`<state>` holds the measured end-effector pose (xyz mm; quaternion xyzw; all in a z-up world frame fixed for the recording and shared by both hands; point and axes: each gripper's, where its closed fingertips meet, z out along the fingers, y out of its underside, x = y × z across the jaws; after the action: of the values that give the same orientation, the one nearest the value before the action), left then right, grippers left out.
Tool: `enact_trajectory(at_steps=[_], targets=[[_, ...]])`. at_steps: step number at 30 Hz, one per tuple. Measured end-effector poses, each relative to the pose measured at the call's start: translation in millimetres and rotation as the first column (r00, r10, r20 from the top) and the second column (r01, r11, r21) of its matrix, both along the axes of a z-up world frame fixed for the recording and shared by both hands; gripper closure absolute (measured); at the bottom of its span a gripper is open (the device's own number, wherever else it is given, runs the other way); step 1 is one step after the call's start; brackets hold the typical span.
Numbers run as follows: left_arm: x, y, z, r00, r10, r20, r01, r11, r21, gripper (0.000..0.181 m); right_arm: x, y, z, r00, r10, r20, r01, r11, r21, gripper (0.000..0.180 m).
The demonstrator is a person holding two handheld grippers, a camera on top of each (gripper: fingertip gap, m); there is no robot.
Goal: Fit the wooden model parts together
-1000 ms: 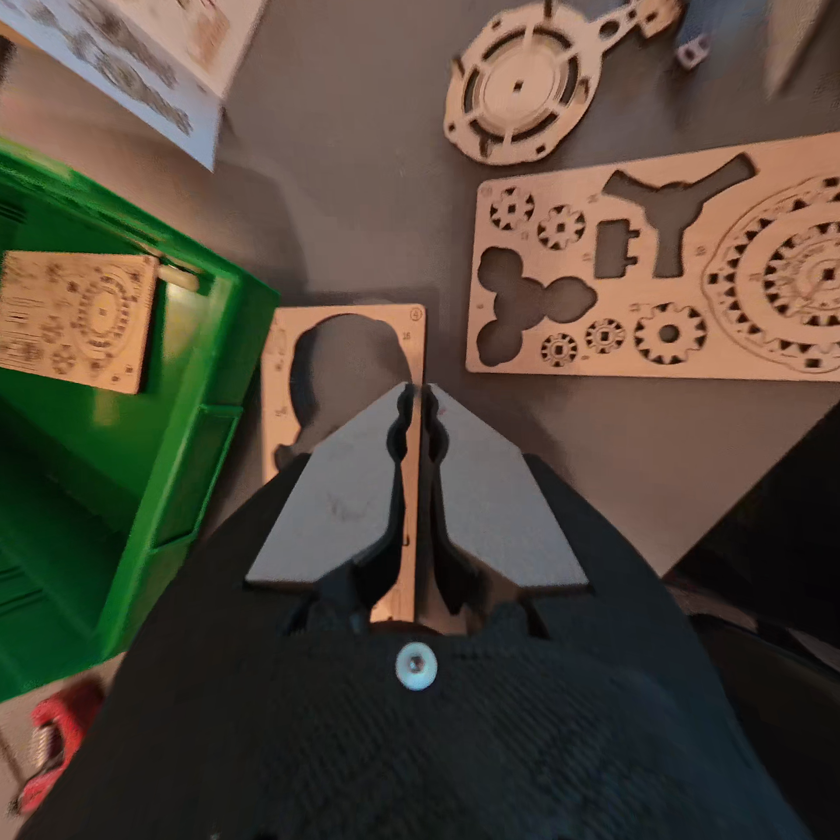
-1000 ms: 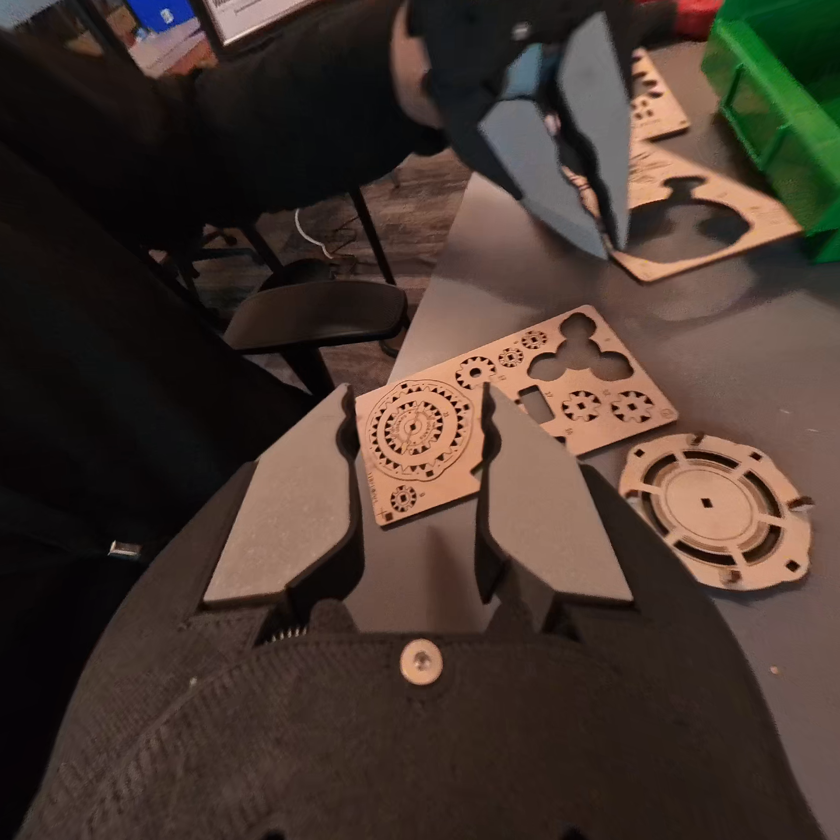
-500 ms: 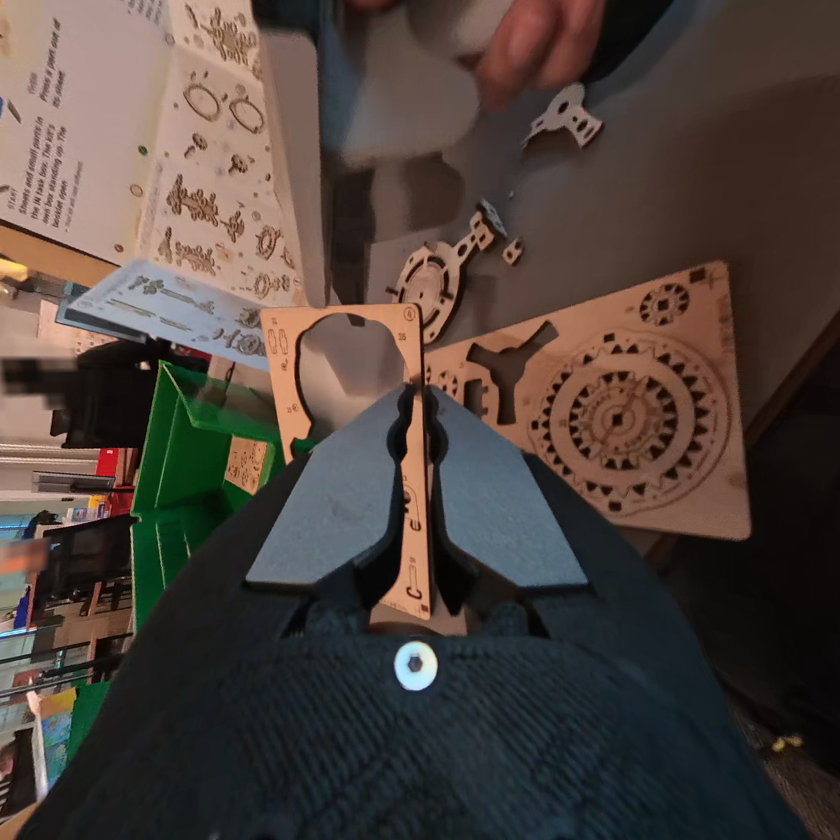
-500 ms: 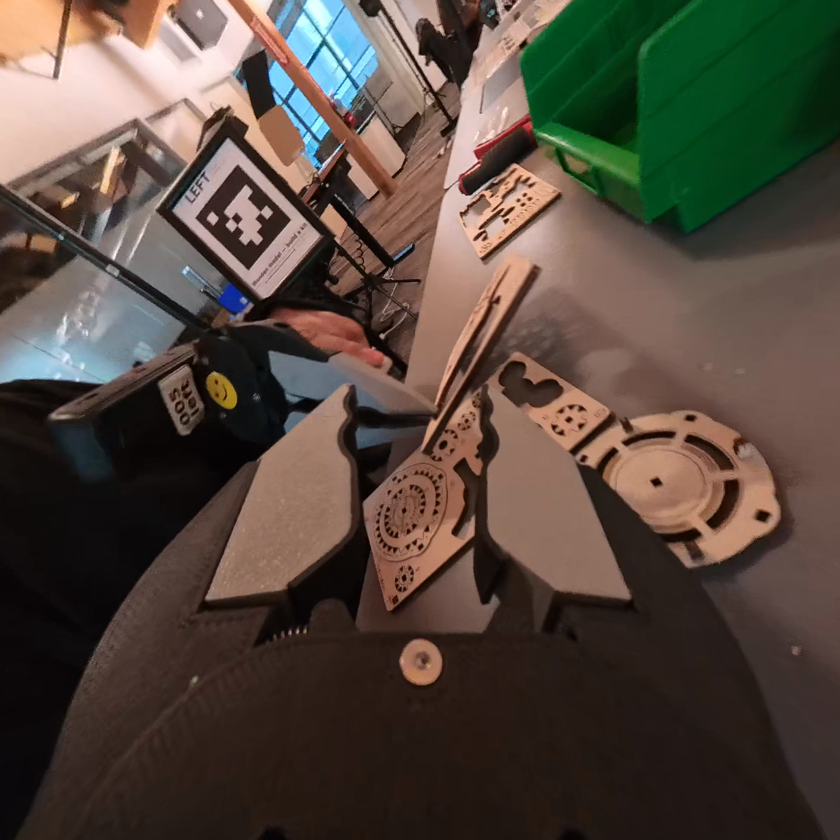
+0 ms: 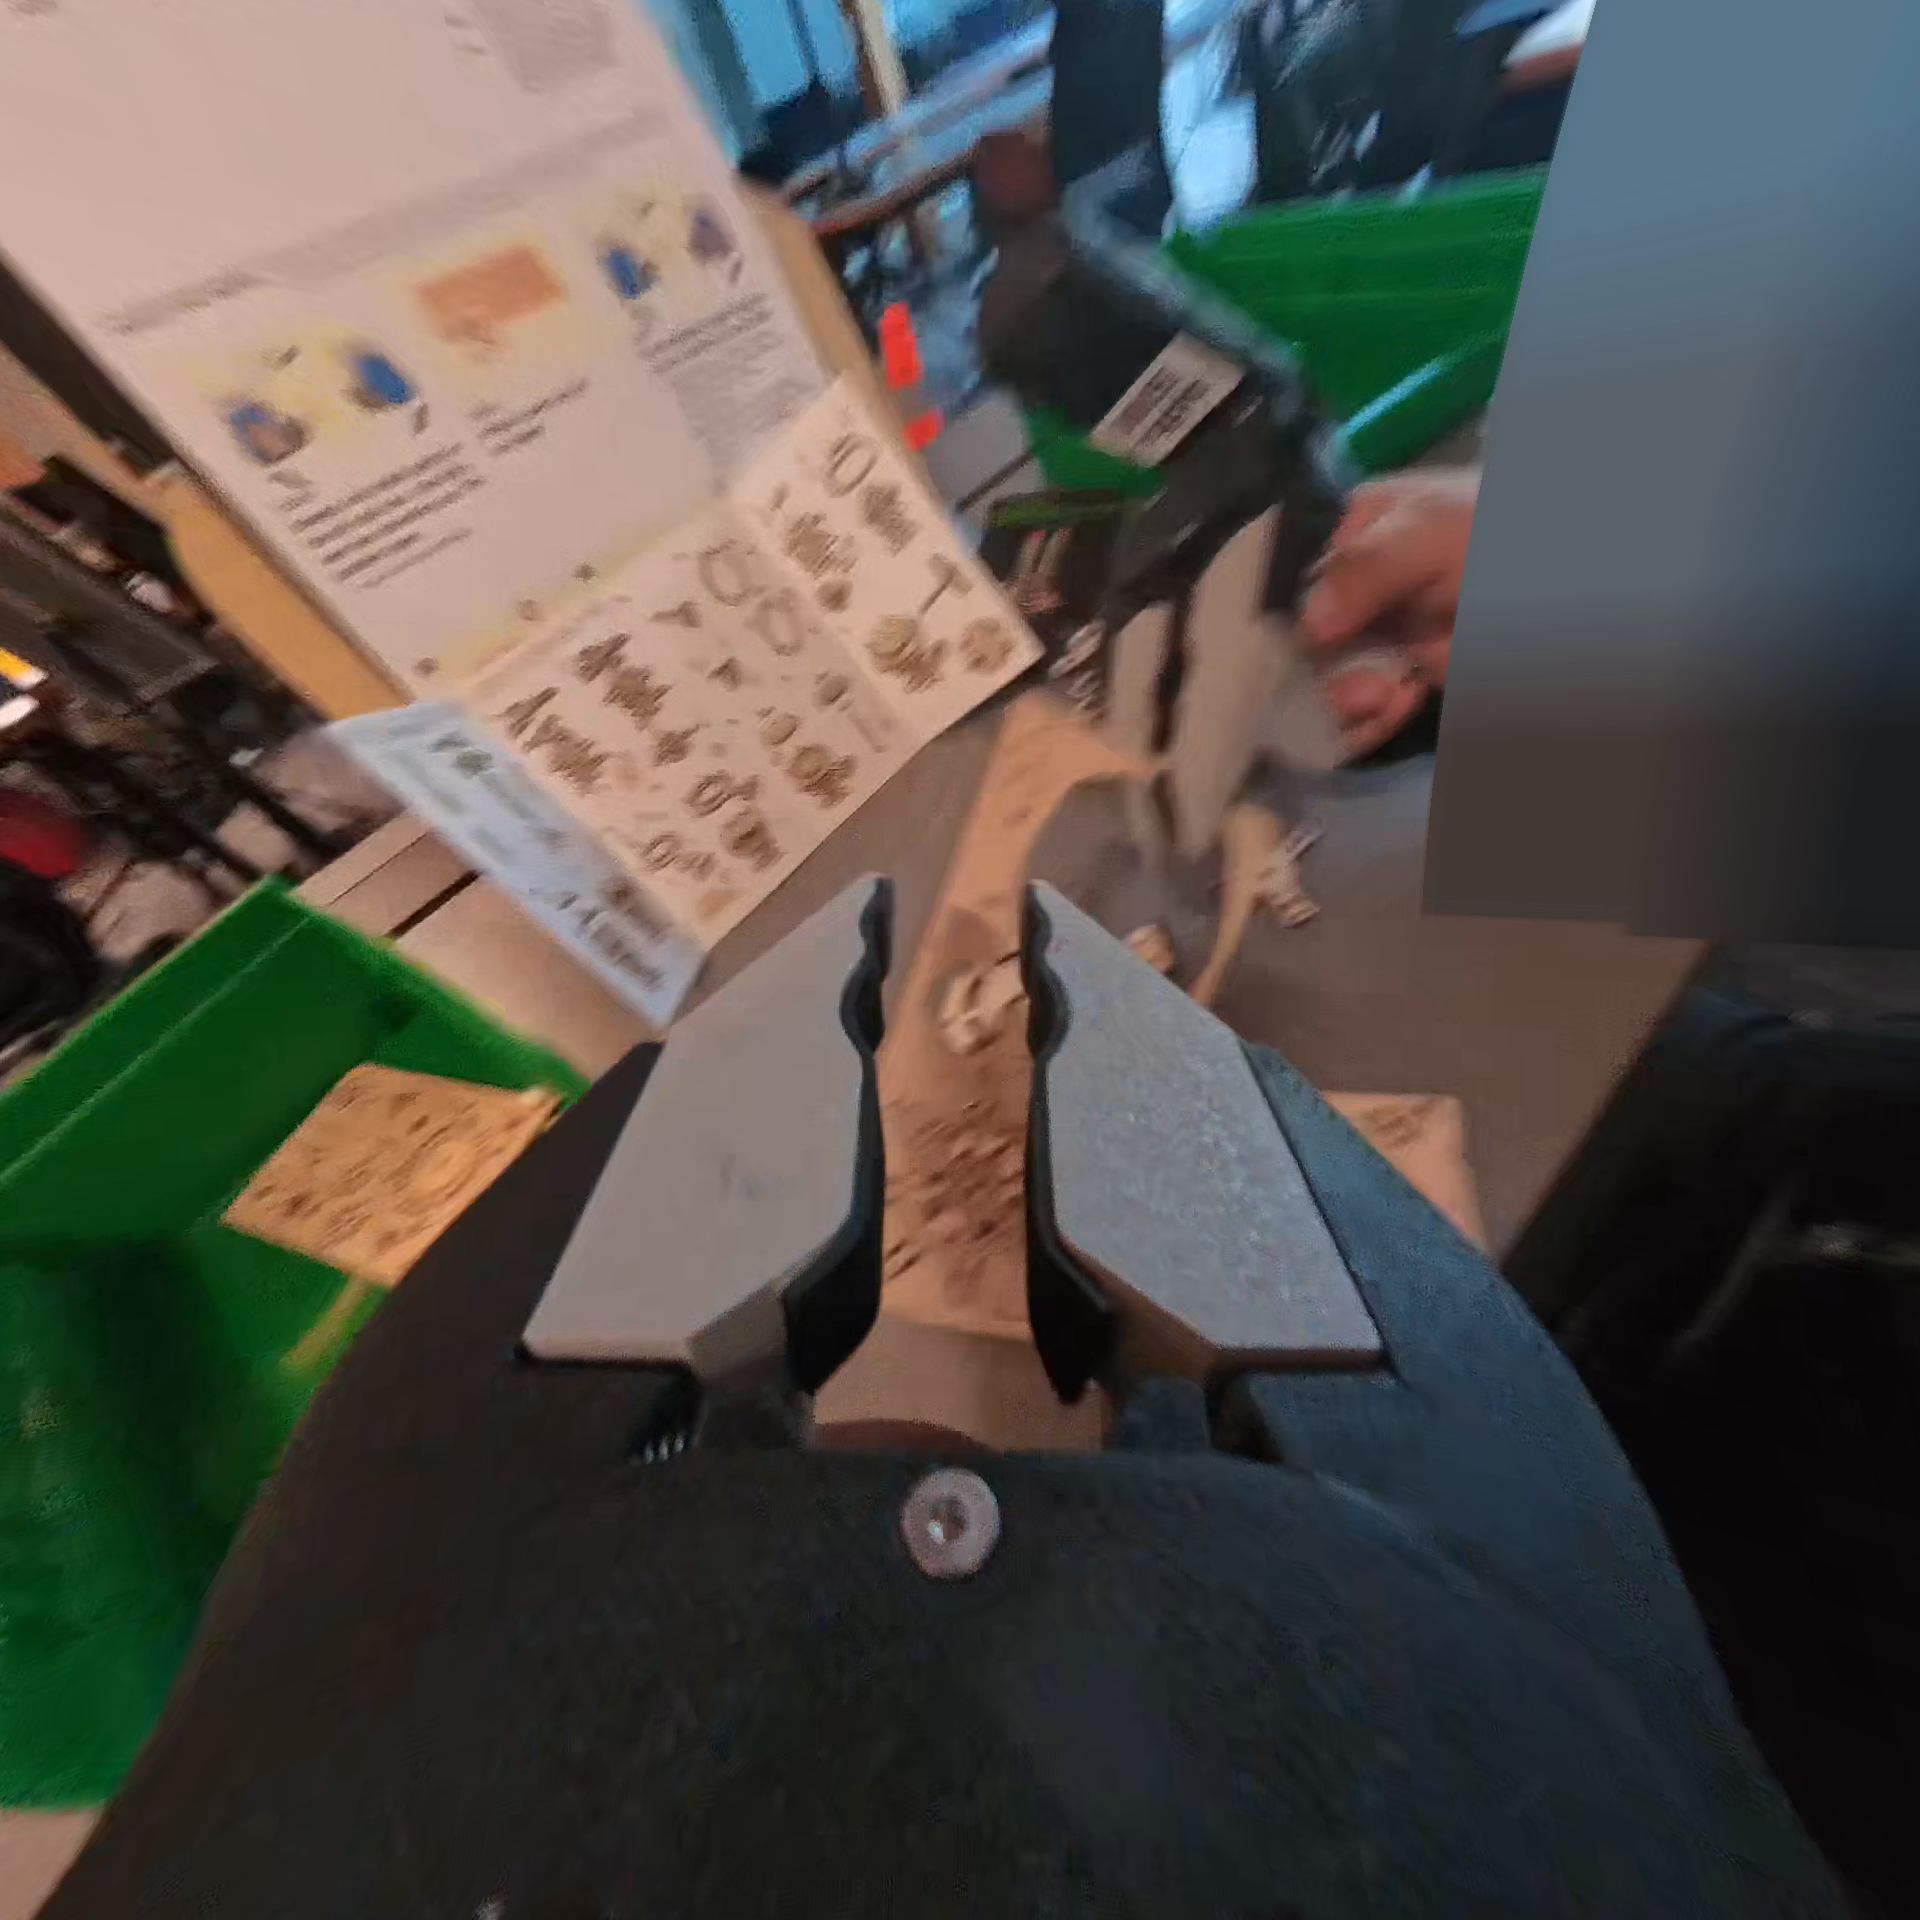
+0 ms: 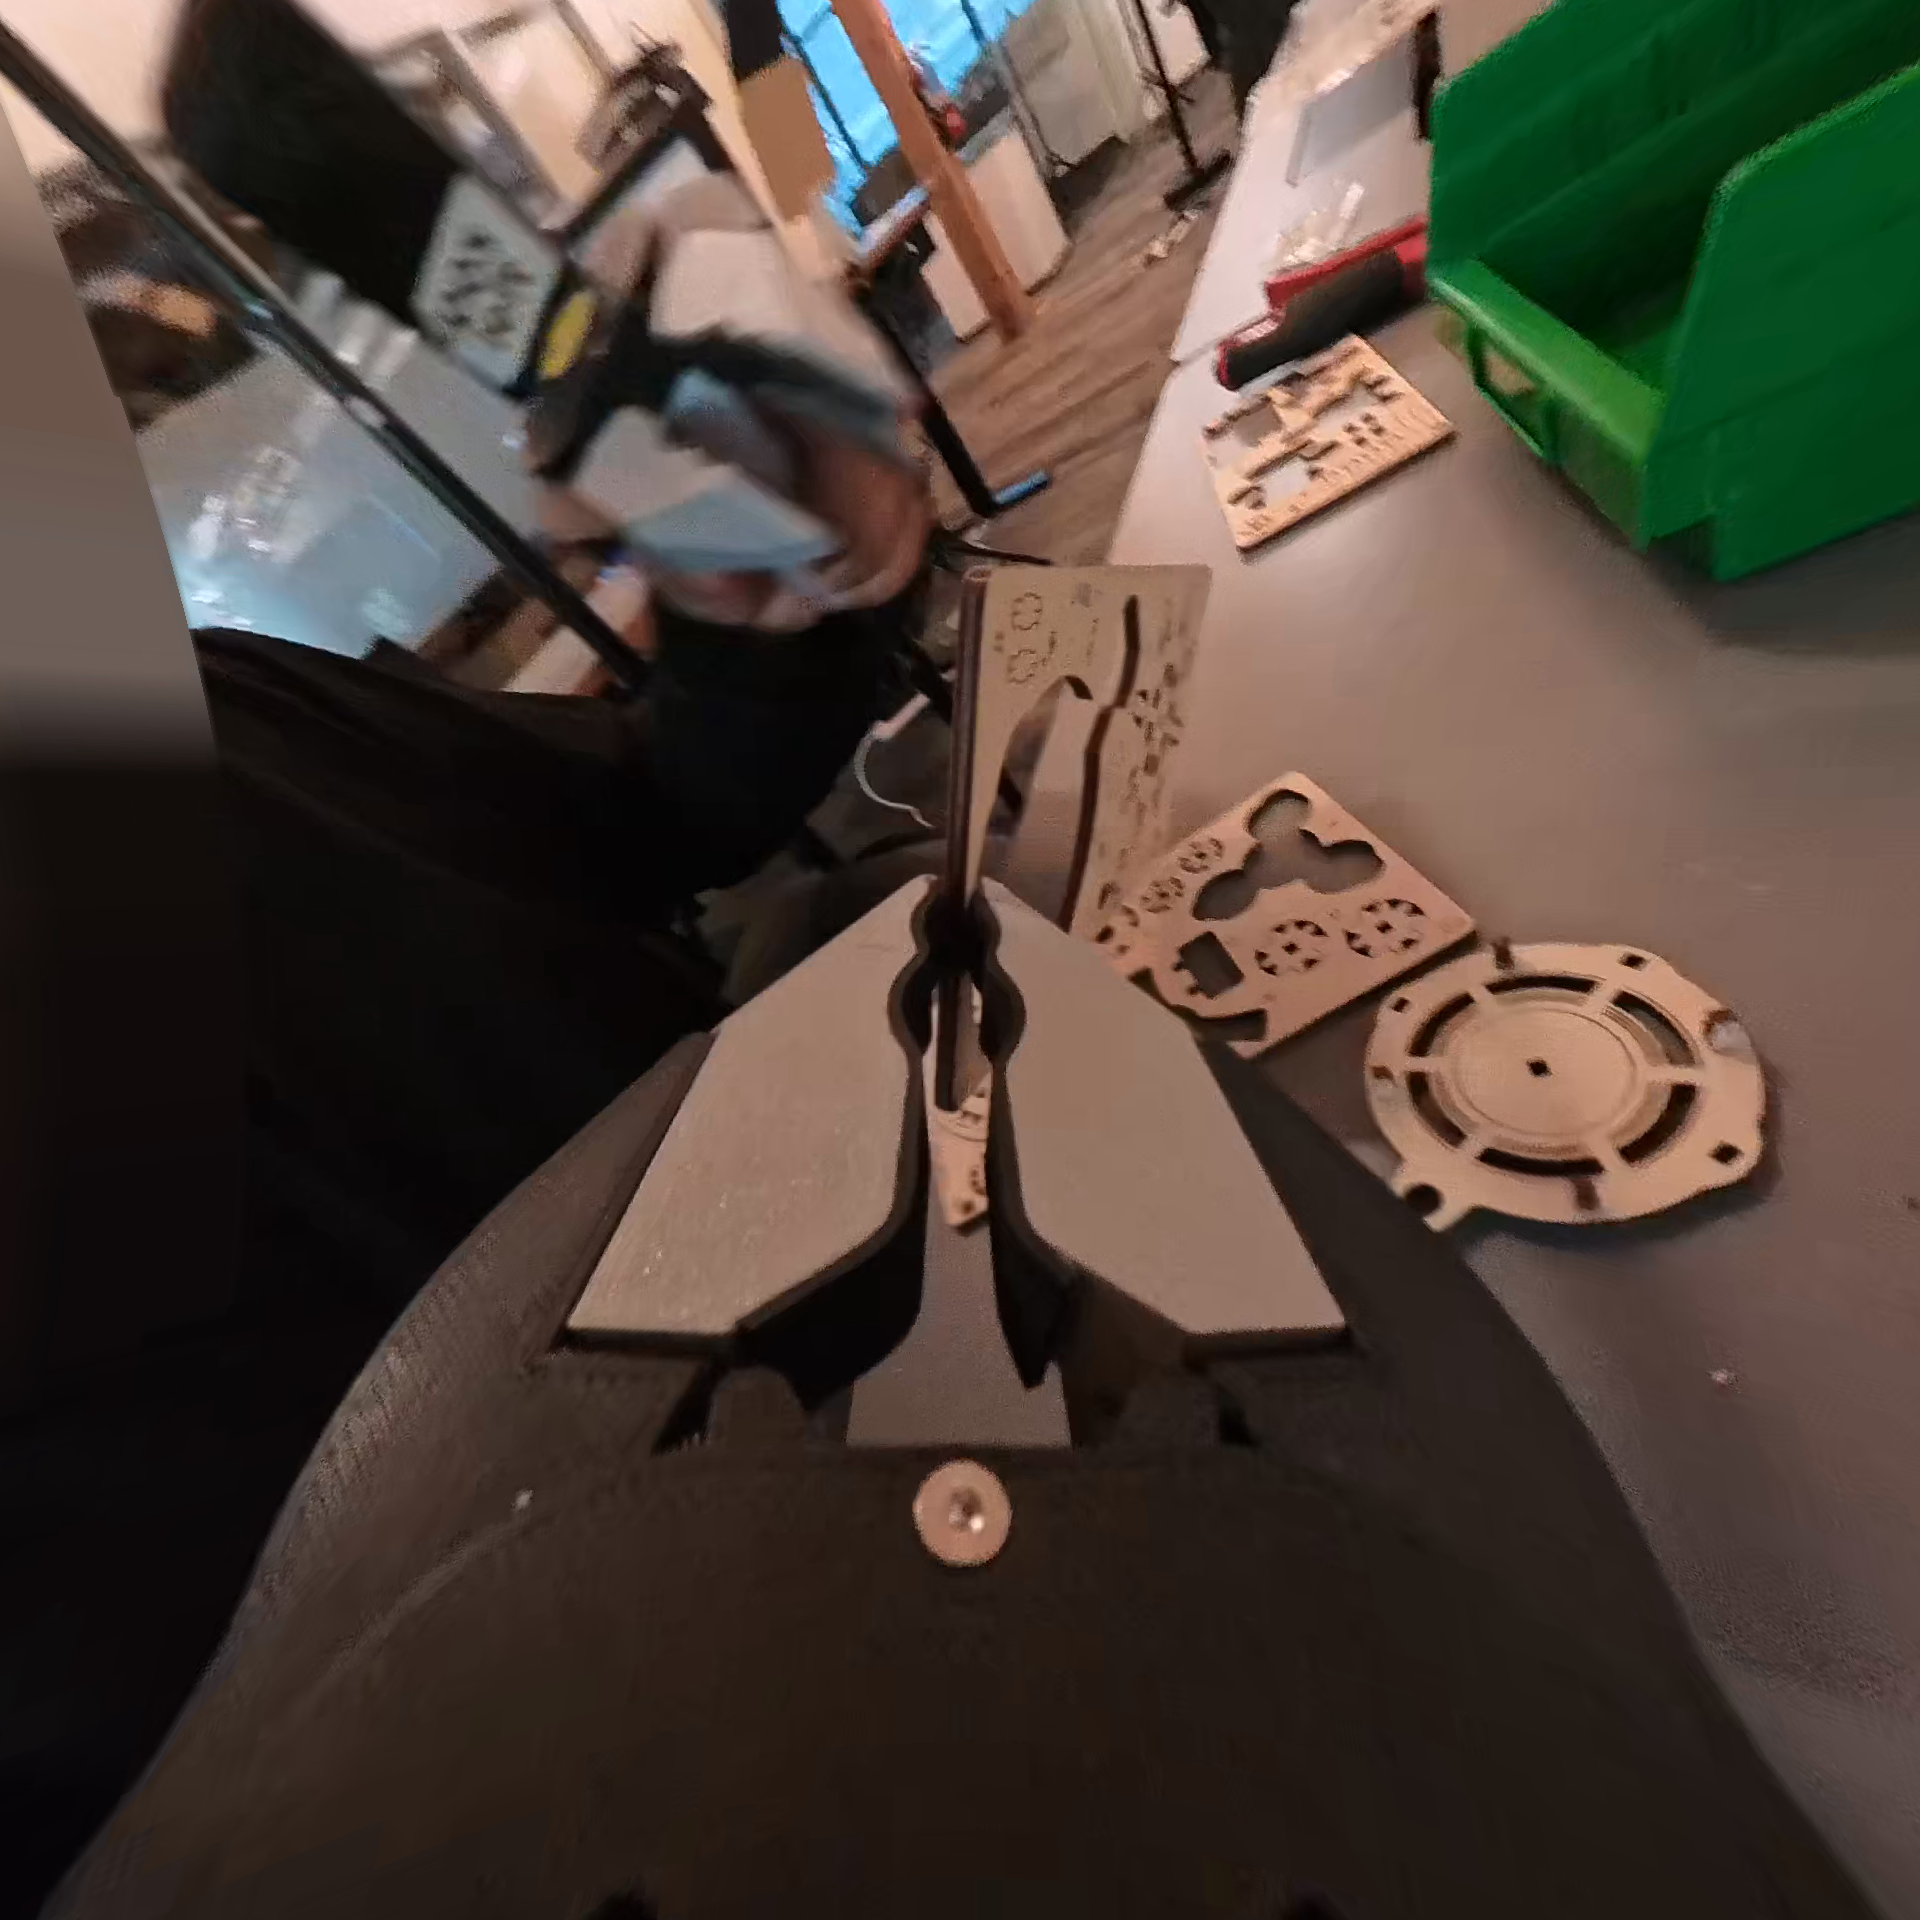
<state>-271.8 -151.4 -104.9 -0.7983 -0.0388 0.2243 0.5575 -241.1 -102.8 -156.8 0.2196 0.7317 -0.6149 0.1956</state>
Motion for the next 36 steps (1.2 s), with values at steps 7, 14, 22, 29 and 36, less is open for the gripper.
enact_trajectory(at_steps=[7, 14, 22, 29, 36], targets=[[0, 17, -46, 0.85, -0.253, 0.462, 0.327, 0.941, -0.085, 0.162, 21, 8, 22, 0.993, 0.118, -0.023, -0.12, 0.988, -0.097, 0.18], [16, 29, -28, 0.711, -0.405, 0.575, 0.389, 0.908, 0.159, 0.18, -6, 31, 26, 1.0, -0.024, -0.02, 0.022, 0.992, -0.121, 0.18], [16, 33, -33, 0.614, -0.447, 0.651, 0.361, 0.892, 0.272, 0.181, -13, 34, 24, 0.996, -0.07, -0.048, 0.065, 0.994, -0.091, 0.18], [22, 32, -24, 0.678, -0.489, 0.548, 0.39, 0.872, 0.296, 0.181, -4, 33, 32, 0.996, -0.034, -0.085, 0.023, 0.992, -0.124, 0.18], [28, 20, -5, 0.775, -0.244, -0.583, 0.178, 0.969, -0.169, 0.181, 0, 45, 60, 0.936, -0.143, -0.323, 0.103, 0.985, -0.138, 0.139]])
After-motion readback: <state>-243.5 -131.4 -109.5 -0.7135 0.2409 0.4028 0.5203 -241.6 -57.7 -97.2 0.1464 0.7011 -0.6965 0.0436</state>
